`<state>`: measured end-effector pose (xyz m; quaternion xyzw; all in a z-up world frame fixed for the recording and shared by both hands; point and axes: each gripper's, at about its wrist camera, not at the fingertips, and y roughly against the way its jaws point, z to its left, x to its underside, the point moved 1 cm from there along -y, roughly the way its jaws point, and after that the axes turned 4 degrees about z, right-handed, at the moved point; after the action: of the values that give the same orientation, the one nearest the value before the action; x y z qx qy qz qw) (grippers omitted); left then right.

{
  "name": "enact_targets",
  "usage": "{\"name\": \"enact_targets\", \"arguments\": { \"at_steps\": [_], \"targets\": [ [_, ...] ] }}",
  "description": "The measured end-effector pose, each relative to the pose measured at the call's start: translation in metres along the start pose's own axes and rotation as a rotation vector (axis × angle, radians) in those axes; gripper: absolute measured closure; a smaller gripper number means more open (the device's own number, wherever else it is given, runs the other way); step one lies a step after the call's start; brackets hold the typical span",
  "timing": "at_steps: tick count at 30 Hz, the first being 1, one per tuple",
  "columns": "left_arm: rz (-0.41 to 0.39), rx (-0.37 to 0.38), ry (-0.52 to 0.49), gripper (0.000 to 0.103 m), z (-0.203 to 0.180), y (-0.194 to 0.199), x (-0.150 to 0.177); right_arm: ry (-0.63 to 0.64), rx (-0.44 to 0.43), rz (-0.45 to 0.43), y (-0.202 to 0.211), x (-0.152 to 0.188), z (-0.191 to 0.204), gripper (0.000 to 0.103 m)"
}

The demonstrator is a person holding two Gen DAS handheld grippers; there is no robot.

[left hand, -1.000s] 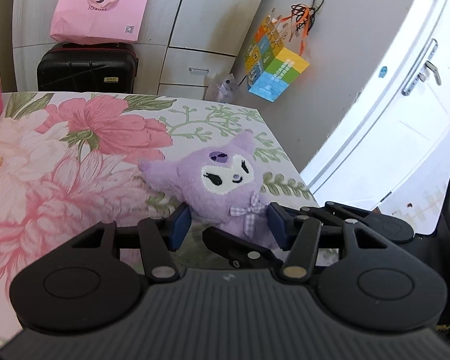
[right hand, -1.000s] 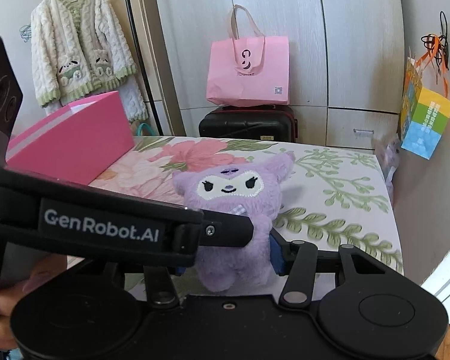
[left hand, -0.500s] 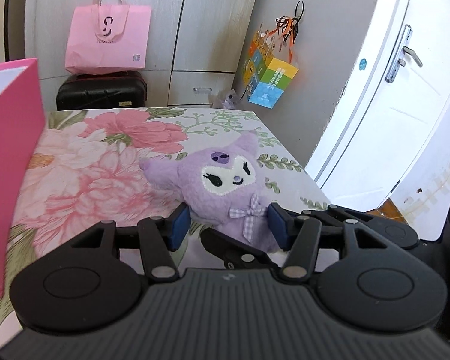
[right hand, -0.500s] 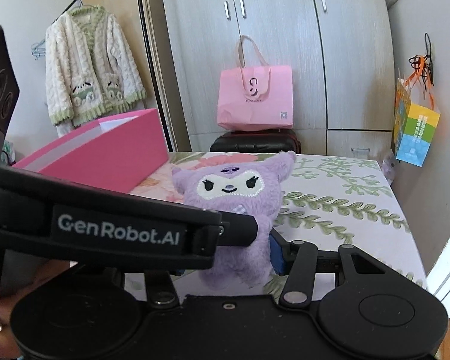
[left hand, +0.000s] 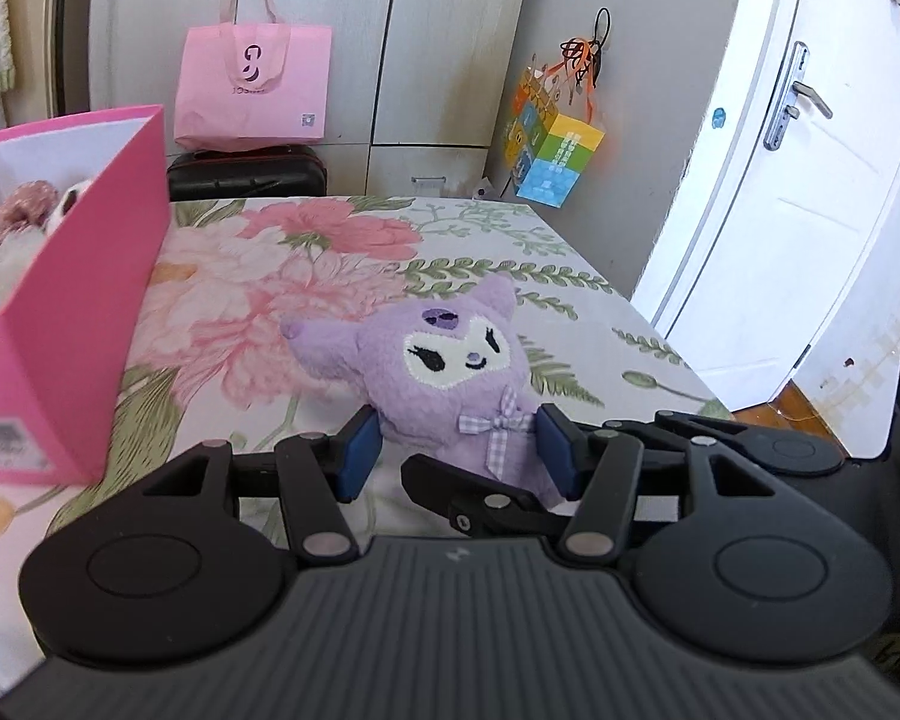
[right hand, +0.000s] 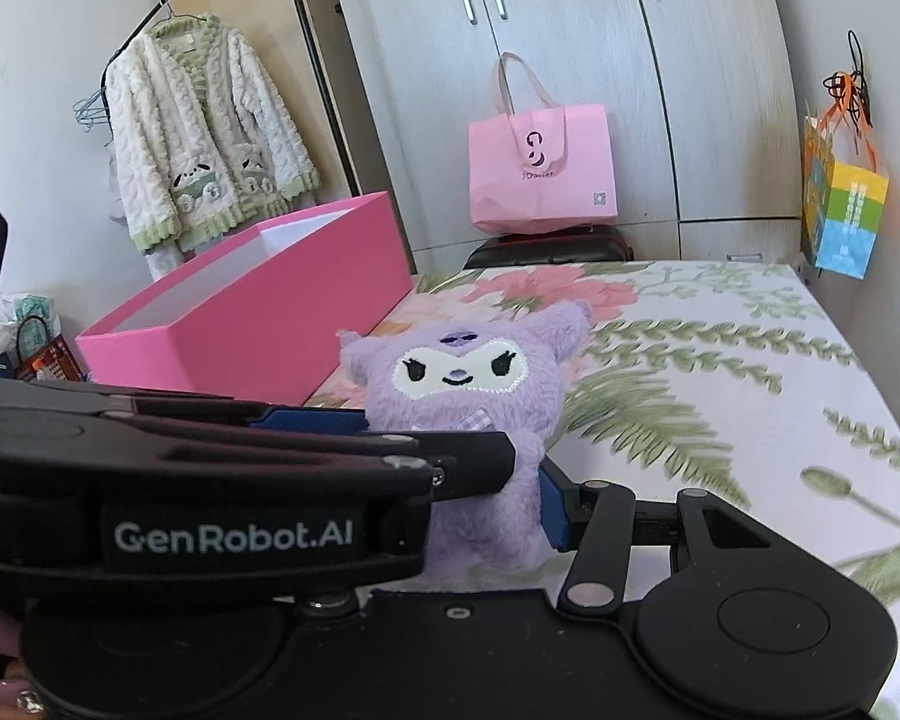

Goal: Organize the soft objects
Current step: 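Lift the purple plush doll with both grippers and carry it into the pink box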

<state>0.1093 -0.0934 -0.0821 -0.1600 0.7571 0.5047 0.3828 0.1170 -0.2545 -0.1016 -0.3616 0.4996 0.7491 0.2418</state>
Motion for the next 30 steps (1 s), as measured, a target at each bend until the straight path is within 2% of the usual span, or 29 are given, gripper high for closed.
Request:
{"name": "enact_targets", "arguments": {
  "at_steps": [5, 15, 24, 30],
  "targets": [
    [-0.032, 0.006, 0.013, 0.048, 0.009, 0.027, 0.007, 0.043, 0.007, -0.006, 0.013, 0.000, 0.024, 0.047],
    [-0.169, -0.034, 0.020, 0.048, 0.025, 0.079, 0.007, 0.126, -0.027, -0.090, 0.032, -0.016, 0.068, 0.047],
    [-0.277, -0.072, 0.060, 0.048, 0.068, 0.116, -0.017, 0.223, -0.109, -0.142, 0.022, -0.059, 0.110, 0.046],
    [-0.303, -0.102, 0.098, 0.048, 0.107, 0.122, -0.033, 0.278, -0.137, -0.148, -0.004, -0.083, 0.139, 0.046]
  ]
}}
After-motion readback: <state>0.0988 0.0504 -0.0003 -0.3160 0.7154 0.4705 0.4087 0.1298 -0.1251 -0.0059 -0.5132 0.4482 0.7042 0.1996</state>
